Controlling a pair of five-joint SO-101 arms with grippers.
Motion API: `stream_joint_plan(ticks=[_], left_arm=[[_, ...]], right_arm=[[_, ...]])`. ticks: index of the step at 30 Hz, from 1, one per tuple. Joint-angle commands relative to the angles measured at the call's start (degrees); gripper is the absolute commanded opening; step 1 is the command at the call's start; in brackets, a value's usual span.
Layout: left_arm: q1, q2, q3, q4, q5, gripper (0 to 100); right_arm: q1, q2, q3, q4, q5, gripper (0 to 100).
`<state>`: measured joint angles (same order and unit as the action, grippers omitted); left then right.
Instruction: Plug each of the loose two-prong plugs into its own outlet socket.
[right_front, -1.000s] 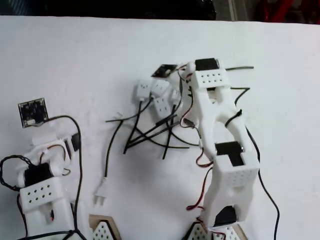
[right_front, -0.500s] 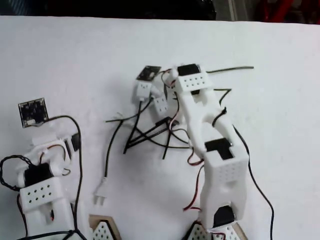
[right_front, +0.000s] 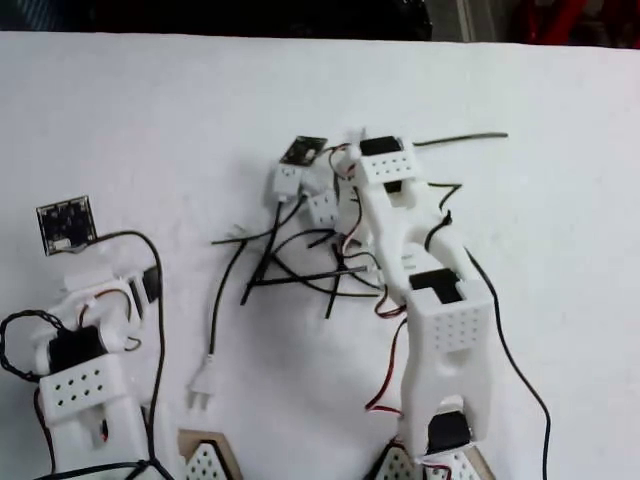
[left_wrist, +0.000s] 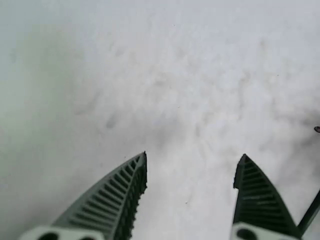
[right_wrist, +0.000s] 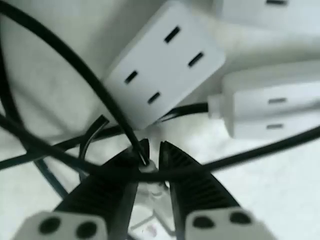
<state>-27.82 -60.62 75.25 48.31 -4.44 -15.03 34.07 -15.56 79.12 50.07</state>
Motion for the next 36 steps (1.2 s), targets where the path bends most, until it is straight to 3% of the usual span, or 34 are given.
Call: stream_joint_plan(ticks=[1, 11, 19, 26, 36], left_arm=[[-0.22, -1.01, -0.18, -1.23, -0.62, 28], [-0.22, -1.01, -0.18, -1.23, -0.62, 28], [-0.22, -1.01, -0.18, -1.23, -0.62, 28], [-0.22, -1.01, -0.18, -1.23, -0.62, 28], [-0.22, -1.01, -0.18, -1.23, -0.62, 28]], right_arm=[[1.45, -6.73, -3.78, 5.23, 0.44, 1.7], [4.70, -13.76, -3.69, 19.12, -4.48, 1.8], [7.34, -14.02, 7.47, 18.51, -6.59, 2.2], [6.55, -14.20, 11.96, 19.12, -6.68, 25.5], [8.31, -18.42, 15.56, 19.30, -6.77, 23.5]])
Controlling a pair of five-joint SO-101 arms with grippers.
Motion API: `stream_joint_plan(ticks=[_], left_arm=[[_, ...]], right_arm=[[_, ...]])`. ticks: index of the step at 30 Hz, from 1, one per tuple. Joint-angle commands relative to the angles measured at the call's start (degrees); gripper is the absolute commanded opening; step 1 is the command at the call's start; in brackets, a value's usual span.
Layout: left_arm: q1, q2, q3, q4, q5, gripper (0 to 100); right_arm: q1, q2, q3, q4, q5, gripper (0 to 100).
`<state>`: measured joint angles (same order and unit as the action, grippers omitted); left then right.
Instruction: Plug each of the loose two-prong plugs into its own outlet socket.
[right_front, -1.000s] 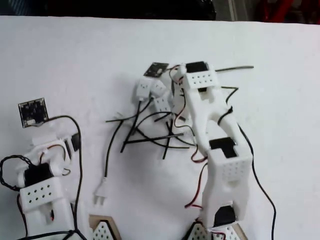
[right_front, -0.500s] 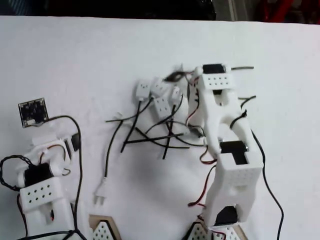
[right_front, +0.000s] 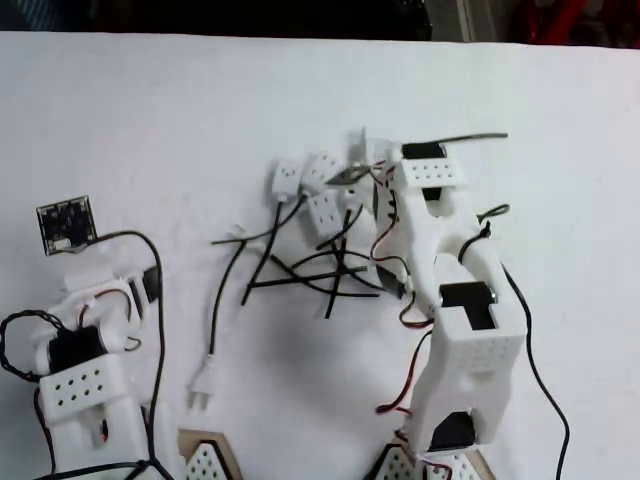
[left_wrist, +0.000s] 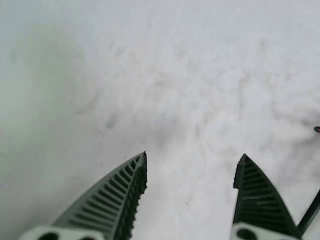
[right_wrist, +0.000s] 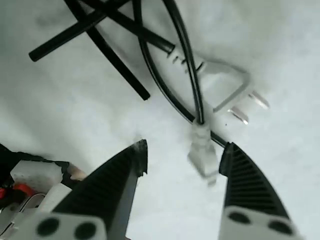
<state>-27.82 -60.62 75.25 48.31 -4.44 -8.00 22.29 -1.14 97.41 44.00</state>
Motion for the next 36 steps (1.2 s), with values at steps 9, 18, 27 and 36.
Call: stream_joint_plan(ticks=[9, 18, 27, 36], left_arm=[[-0.22, -1.01, -0.18, -1.23, -0.62, 28], [-0.22, -1.01, -0.18, -1.23, -0.62, 28], [-0.22, -1.01, -0.18, -1.23, -0.62, 28], [-0.22, -1.01, -0.18, -1.23, -0.62, 28]], right_arm=[[1.71, -23.96, 16.26, -4.18, -0.35, 23.5], [5.14, -14.02, 17.58, -14.64, -0.26, 23.5], [6.20, -5.41, 12.31, -14.73, -0.35, 23.3], [6.46, -5.41, 12.22, -14.90, -0.35, 1.9]])
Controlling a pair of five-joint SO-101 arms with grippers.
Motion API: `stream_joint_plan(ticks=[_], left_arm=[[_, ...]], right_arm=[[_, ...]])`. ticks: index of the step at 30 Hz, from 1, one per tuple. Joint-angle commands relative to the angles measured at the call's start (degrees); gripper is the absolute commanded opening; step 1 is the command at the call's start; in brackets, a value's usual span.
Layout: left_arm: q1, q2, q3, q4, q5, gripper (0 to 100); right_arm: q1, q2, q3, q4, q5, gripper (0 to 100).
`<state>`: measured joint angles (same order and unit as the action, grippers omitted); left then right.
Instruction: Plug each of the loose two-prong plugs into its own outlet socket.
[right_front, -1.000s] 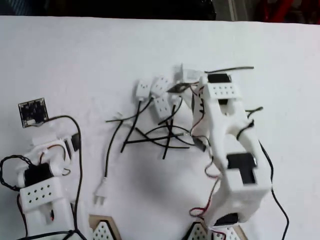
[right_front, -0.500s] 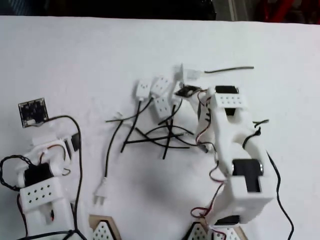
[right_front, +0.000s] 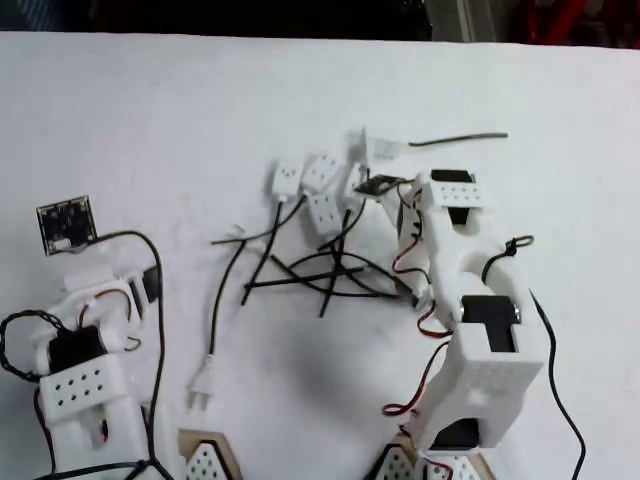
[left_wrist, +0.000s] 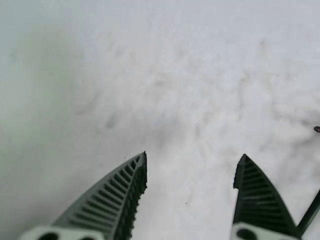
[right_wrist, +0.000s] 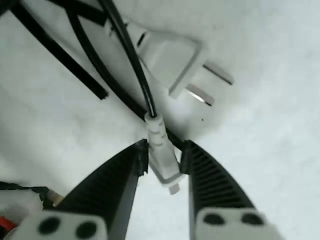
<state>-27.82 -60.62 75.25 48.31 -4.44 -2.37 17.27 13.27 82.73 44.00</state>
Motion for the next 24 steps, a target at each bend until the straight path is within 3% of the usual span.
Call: stream_joint_plan(ticks=[1, 11, 24], left_arm=[[-0.22, -1.01, -0.18, -1.23, -0.62, 28], [-0.22, -1.01, -0.18, -1.23, -0.62, 28], [-0.22, -1.01, -0.18, -1.23, -0.62, 28]], right_arm=[[1.01, -0.40, -2.20, -0.04, -0.53, 1.8], [0.84, -2.15, -2.29, 6.46, -0.70, 1.7], [1.54, -37.05, -0.88, 15.25, -2.99, 1.7]])
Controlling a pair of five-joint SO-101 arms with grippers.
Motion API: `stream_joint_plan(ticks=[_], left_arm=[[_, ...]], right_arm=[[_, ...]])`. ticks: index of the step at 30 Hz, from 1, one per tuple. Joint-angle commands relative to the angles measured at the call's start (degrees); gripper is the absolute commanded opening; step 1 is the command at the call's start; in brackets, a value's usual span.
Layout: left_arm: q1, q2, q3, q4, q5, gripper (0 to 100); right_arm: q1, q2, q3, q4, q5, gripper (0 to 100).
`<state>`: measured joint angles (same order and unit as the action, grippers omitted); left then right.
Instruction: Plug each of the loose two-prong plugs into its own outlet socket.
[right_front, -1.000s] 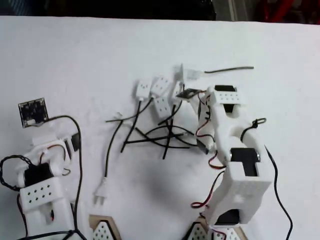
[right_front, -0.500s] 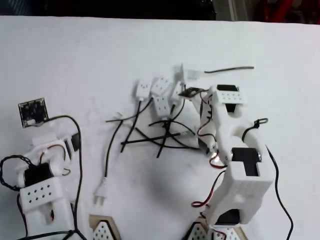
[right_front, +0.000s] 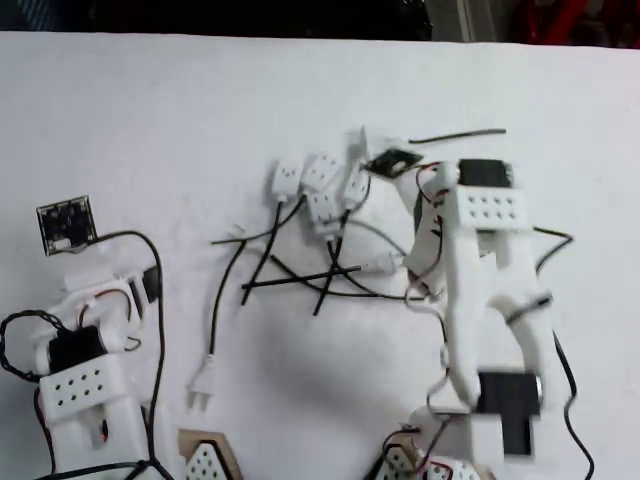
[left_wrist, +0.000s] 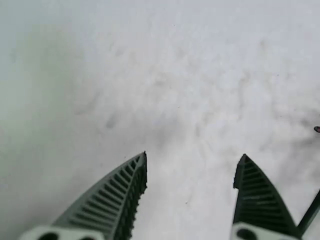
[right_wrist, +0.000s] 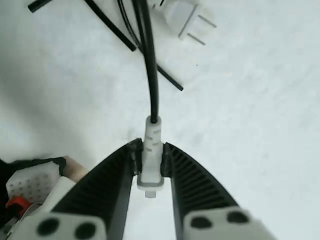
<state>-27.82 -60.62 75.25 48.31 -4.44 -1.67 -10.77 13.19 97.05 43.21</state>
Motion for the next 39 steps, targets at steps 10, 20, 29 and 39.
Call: stream_joint_plan(ticks=[10, 20, 29, 39], left_arm=[[-0.22, -1.01, -0.18, -1.32, -0.35, 28], [0.40, -1.10, -1.67, -1.23, -0.09, 28], [10.68, -1.10, -8.44, -0.88, 6.33, 28], [27.82, -1.10, -15.12, -1.23, 8.97, 28]], right_arm=[[-8.04, -29.14, 7.38, -5.32, -17.93, 1.7], [-23.08, -45.58, 25.58, -27.56, -38.07, 1.7], [-28.44, -48.66, 47.56, -60.09, -46.77, 1.7], [-35.03, -48.66, 57.41, -71.52, -48.26, 1.7]])
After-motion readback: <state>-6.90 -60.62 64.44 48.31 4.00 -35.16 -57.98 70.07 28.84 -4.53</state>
